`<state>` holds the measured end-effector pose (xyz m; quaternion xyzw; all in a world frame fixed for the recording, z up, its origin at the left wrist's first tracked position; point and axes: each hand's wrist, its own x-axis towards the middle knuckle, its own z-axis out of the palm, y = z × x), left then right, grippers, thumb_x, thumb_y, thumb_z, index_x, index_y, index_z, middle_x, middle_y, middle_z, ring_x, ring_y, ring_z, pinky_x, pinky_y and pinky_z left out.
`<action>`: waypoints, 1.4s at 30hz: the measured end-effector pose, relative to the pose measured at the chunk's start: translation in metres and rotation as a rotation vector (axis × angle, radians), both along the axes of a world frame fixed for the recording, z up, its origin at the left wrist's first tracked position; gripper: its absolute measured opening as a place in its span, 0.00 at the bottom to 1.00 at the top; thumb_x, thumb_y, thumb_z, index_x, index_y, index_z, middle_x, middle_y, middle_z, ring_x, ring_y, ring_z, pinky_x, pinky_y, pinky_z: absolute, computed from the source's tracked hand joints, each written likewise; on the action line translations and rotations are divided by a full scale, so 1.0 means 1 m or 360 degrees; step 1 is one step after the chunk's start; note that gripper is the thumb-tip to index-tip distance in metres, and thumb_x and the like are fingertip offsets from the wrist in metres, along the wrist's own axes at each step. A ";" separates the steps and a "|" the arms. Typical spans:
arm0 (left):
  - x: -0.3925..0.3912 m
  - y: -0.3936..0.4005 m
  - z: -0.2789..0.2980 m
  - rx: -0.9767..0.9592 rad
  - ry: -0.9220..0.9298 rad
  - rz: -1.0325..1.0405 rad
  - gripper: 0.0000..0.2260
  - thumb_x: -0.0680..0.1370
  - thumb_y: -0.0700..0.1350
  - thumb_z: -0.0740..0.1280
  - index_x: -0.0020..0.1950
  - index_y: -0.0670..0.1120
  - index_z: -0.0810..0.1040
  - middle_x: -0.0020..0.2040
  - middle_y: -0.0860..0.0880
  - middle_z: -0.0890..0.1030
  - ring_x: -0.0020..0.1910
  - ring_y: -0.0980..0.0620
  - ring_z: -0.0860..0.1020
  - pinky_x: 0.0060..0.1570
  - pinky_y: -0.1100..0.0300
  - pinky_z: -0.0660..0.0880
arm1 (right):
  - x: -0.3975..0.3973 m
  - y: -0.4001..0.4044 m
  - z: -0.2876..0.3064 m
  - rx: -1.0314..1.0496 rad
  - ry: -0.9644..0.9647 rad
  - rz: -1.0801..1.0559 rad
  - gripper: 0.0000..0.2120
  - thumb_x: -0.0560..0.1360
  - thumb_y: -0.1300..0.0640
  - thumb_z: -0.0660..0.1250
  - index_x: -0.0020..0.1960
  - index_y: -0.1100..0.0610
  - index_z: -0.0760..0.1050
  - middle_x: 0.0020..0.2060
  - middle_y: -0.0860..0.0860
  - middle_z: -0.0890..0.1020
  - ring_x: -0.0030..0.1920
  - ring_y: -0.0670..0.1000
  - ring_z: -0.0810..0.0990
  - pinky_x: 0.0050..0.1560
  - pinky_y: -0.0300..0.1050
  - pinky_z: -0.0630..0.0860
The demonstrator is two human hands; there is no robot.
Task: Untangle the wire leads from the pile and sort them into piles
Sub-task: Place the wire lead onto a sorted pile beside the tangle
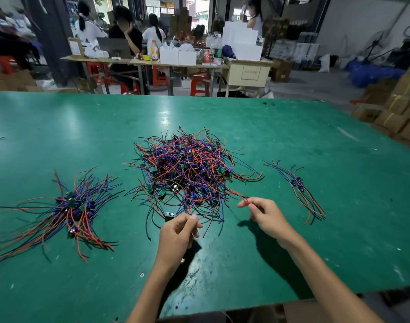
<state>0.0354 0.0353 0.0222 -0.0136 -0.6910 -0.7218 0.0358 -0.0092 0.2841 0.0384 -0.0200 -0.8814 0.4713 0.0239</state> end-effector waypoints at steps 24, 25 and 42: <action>0.000 -0.009 -0.001 0.0286 0.0089 0.0034 0.09 0.74 0.48 0.74 0.42 0.42 0.87 0.28 0.42 0.76 0.26 0.50 0.70 0.30 0.61 0.71 | 0.037 -0.100 0.006 0.0392 0.0318 0.0529 0.23 0.83 0.38 0.56 0.38 0.48 0.78 0.37 0.44 0.81 0.42 0.44 0.79 0.48 0.53 0.76; 0.000 -0.010 0.000 0.0340 0.0041 0.0052 0.11 0.73 0.49 0.74 0.41 0.41 0.87 0.28 0.42 0.75 0.26 0.50 0.69 0.31 0.61 0.70 | 0.037 -0.101 0.006 0.0333 0.0289 0.0558 0.25 0.82 0.35 0.55 0.38 0.48 0.79 0.36 0.44 0.82 0.41 0.44 0.80 0.48 0.53 0.77; -0.058 -0.165 0.030 -0.1881 -0.0202 0.1370 0.11 0.79 0.48 0.71 0.55 0.41 0.84 0.55 0.39 0.76 0.58 0.38 0.71 0.53 0.43 0.72 | 0.014 -0.049 -0.034 -0.0153 0.0282 -0.0266 0.12 0.82 0.48 0.64 0.44 0.36 0.82 0.34 0.41 0.85 0.39 0.42 0.85 0.46 0.44 0.77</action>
